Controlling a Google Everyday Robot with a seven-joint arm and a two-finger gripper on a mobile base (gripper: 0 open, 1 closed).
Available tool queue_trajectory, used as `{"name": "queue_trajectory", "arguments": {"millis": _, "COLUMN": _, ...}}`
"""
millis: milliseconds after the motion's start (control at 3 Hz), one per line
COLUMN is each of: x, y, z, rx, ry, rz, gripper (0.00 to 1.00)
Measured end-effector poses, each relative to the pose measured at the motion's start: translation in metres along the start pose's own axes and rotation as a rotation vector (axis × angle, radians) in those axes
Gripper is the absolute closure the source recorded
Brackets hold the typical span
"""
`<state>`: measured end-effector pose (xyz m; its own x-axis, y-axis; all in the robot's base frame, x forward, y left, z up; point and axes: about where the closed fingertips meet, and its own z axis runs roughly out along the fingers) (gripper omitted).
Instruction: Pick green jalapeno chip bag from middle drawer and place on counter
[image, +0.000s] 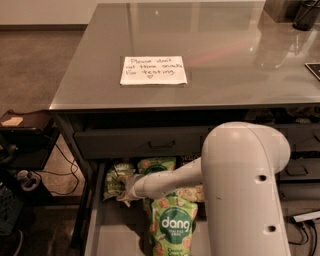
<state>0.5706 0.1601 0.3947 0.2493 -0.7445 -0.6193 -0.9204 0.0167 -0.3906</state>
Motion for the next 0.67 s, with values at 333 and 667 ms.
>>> {"name": "queue_trajectory", "arguments": {"millis": 333, "x": -0.007, "y": 0.005, "z": -0.022, "rx": 0.011, "ry": 0.007, "rz": 0.006, "gripper": 0.89}}
{"name": "queue_trajectory", "arguments": {"millis": 667, "x": -0.013, "y": 0.012, "z": -0.043, "rx": 0.016, "ry": 0.009, "rz": 0.003, "gripper": 1.00}}
